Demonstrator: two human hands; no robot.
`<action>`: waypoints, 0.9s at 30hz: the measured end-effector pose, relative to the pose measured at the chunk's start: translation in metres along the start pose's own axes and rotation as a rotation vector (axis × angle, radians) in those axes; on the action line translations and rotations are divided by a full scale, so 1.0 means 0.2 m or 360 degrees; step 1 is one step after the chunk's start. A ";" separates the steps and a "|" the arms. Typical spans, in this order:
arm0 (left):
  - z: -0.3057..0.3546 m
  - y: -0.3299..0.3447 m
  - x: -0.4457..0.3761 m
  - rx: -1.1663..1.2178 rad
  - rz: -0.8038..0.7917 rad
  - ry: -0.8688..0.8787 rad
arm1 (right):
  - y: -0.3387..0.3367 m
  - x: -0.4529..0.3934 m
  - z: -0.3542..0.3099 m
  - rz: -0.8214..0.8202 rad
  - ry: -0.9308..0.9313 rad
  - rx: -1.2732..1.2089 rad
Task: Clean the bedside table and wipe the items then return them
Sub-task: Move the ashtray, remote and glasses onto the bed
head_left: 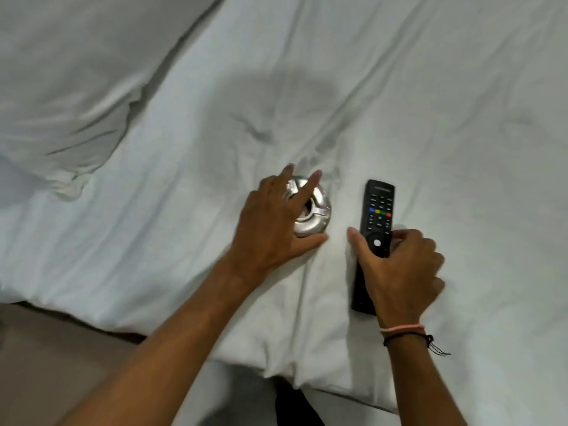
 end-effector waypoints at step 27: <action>-1.78 -1.03 1.86 -0.1207 -0.0772 -0.1066 | 0.16 2.01 -1.23 -0.0577 -0.1839 -0.0655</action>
Point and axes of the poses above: each hand's wrist, its own x-axis away from the middle knuckle, its own y-axis out of the palm, z = x × y, the point moved 8 cm from there along -x, towards the middle knuckle, and after that the axes turned 15 degrees about x, right-handed, at the moved point
